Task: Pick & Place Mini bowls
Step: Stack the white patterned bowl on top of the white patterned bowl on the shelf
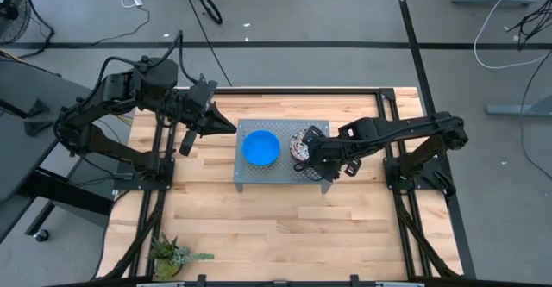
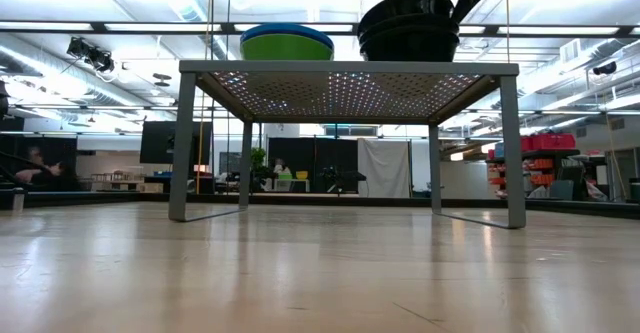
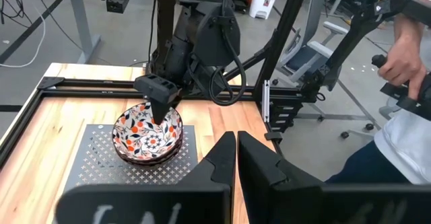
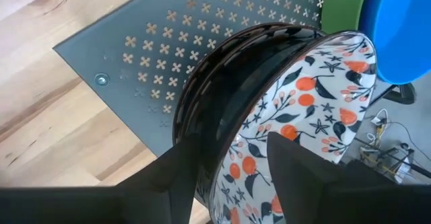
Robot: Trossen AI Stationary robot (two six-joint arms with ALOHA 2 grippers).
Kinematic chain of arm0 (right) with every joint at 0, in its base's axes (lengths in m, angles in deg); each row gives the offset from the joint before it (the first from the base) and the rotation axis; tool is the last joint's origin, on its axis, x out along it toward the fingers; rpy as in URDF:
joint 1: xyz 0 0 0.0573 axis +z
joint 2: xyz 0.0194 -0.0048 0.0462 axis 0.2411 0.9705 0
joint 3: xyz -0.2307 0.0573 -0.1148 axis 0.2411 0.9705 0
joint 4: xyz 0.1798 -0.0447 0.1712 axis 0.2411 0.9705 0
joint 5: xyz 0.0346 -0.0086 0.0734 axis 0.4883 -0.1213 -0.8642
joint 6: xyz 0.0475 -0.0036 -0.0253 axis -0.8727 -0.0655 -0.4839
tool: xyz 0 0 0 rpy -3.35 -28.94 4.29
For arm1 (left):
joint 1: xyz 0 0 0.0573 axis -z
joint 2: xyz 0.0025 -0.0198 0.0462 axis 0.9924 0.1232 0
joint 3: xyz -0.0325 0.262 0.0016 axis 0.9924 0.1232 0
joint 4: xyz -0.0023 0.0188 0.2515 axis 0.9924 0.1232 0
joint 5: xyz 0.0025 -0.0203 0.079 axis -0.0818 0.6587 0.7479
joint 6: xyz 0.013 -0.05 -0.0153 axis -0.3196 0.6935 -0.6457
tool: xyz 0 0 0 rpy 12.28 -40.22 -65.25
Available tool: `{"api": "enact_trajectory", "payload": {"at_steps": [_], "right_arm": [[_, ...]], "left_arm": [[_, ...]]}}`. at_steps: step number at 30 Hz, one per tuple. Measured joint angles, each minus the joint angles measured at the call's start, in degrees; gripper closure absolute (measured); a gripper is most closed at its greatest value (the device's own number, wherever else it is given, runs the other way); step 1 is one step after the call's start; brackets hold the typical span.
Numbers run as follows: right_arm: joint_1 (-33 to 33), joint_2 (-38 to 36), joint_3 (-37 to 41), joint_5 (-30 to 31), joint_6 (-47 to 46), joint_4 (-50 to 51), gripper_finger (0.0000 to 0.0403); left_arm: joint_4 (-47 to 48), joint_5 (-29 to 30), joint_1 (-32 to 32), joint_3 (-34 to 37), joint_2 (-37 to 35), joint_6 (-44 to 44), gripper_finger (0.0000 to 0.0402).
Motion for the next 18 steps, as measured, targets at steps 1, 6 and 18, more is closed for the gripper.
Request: {"api": "enact_trajectory", "payload": {"at_steps": [1,6,18], "right_arm": [[-0.02,0.0,0.0,-0.01,-0.02,0.0,0.0225],[-0.05,0.0,0.0,-2.12,-1.94,-0.21,0.0224],[-0.04,0.0,0.0,-3.89,-3.72,-0.79,0.0229]], "left_arm": [[0.0,0.0,0.0,0.0,0.0,0.29,0.0383],[0.0,0.0,0.01,0.0,0.0,0.58,0.0383],[0.0,0.0,0.02,0.0,0.0,0.43,0.0383]]}}
